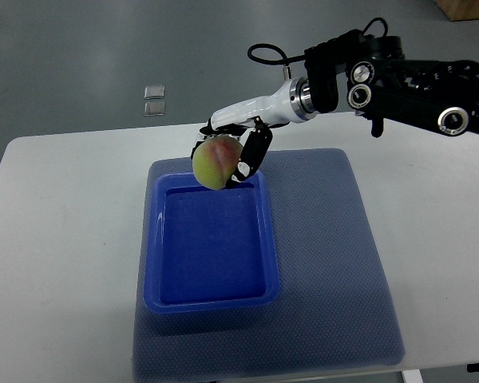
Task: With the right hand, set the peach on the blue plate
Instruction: 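Carry the held peach over the blue tray and lower it, then open the right hand to release the peach in the tray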
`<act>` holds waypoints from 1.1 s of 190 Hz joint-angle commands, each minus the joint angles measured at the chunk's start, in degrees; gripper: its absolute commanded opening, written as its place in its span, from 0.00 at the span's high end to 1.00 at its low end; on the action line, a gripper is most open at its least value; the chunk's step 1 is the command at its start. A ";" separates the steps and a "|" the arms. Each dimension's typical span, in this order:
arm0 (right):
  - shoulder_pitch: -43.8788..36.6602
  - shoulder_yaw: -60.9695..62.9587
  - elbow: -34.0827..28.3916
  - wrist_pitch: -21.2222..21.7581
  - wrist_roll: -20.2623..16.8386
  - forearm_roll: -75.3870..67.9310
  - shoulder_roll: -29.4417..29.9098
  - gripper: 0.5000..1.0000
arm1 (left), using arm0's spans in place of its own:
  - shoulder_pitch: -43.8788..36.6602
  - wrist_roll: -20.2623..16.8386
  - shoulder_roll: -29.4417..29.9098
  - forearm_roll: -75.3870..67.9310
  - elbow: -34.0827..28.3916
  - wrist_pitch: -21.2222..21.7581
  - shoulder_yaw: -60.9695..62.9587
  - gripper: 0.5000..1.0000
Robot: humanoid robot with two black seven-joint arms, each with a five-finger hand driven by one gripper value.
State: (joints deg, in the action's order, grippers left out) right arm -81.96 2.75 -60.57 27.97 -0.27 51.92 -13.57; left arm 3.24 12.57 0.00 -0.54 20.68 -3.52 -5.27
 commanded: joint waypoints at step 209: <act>12.97 0.42 14.60 -4.59 0.53 7.67 13.57 0.14 | -0.17 0.00 0.00 0.10 -0.29 0.09 0.08 0.00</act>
State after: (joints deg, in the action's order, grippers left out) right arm -67.38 2.88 -45.61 23.15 0.26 59.95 0.00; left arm 3.08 12.57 0.00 -0.45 20.31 -3.42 -5.18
